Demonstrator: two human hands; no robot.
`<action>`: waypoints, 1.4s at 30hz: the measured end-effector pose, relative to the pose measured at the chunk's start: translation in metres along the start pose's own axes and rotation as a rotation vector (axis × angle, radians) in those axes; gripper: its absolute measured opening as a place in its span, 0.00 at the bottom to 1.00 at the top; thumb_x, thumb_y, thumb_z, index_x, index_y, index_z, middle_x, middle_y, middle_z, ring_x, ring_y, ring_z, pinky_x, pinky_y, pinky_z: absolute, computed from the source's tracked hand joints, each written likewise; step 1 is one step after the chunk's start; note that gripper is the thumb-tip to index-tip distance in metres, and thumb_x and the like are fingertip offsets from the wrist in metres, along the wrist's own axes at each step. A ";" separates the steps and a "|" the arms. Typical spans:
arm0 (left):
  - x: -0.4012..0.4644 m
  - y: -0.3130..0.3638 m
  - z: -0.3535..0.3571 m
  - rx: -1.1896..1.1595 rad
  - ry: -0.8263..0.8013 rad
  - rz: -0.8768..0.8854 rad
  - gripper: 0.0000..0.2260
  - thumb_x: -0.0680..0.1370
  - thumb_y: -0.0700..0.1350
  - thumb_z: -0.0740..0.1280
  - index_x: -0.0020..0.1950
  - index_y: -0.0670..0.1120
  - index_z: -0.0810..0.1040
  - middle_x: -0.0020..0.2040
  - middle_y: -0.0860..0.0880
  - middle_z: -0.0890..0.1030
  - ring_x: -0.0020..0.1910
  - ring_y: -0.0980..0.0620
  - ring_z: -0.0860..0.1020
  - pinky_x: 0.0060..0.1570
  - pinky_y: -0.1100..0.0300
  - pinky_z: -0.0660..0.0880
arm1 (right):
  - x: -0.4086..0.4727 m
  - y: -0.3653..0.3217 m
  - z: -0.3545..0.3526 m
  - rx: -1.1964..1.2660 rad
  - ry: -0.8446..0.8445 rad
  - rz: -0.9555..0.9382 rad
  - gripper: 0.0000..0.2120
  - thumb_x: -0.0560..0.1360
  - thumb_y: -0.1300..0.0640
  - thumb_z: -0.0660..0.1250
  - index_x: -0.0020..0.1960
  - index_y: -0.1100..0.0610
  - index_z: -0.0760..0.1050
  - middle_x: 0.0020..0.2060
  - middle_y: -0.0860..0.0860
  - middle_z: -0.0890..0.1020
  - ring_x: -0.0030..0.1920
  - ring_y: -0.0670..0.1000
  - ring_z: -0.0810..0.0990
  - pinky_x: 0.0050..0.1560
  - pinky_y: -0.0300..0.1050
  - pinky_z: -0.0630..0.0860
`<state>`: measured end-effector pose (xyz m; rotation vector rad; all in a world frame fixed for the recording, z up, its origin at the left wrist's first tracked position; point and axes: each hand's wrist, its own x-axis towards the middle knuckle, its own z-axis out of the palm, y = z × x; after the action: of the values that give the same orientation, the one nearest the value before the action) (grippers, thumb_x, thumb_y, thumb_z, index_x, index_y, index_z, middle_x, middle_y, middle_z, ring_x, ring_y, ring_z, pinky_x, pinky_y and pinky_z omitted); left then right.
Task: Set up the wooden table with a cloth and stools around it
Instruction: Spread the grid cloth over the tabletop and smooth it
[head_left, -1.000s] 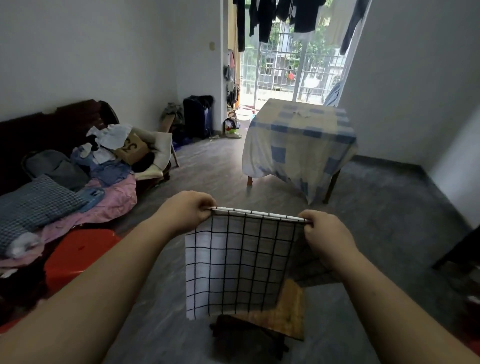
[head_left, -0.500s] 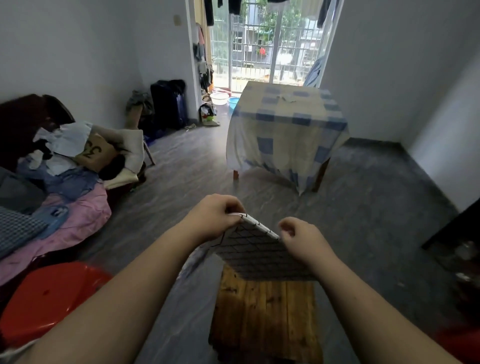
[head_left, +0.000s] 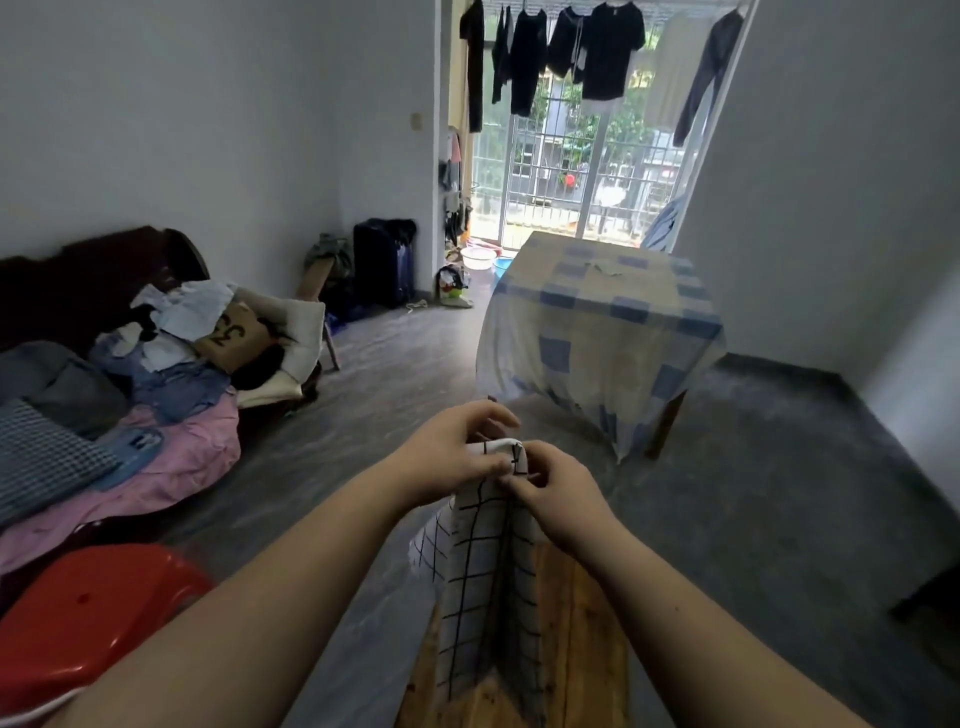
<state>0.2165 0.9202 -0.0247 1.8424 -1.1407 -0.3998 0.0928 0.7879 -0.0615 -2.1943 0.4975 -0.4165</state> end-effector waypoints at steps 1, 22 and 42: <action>-0.003 -0.001 -0.001 -0.068 -0.008 -0.013 0.18 0.72 0.41 0.76 0.59 0.53 0.78 0.52 0.51 0.82 0.49 0.58 0.81 0.47 0.65 0.77 | 0.001 0.001 -0.002 -0.005 0.007 0.004 0.10 0.73 0.47 0.72 0.54 0.43 0.80 0.45 0.42 0.84 0.46 0.39 0.81 0.50 0.45 0.79; 0.012 -0.003 0.026 -0.346 0.144 0.060 0.09 0.76 0.31 0.68 0.48 0.43 0.84 0.47 0.41 0.85 0.44 0.55 0.81 0.48 0.59 0.77 | -0.016 0.013 -0.021 0.072 0.290 -0.001 0.17 0.71 0.59 0.72 0.51 0.38 0.77 0.47 0.37 0.82 0.49 0.37 0.79 0.51 0.40 0.76; 0.015 0.001 0.030 -0.202 -0.067 0.068 0.03 0.73 0.40 0.75 0.45 0.47 0.84 0.39 0.53 0.84 0.40 0.60 0.80 0.43 0.65 0.75 | -0.015 0.007 -0.029 -0.075 0.417 -0.147 0.09 0.70 0.66 0.69 0.40 0.53 0.75 0.41 0.45 0.76 0.45 0.48 0.76 0.48 0.47 0.74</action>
<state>0.2041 0.8913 -0.0375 1.6209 -1.1604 -0.5217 0.0652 0.7720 -0.0509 -2.2277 0.5815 -0.9593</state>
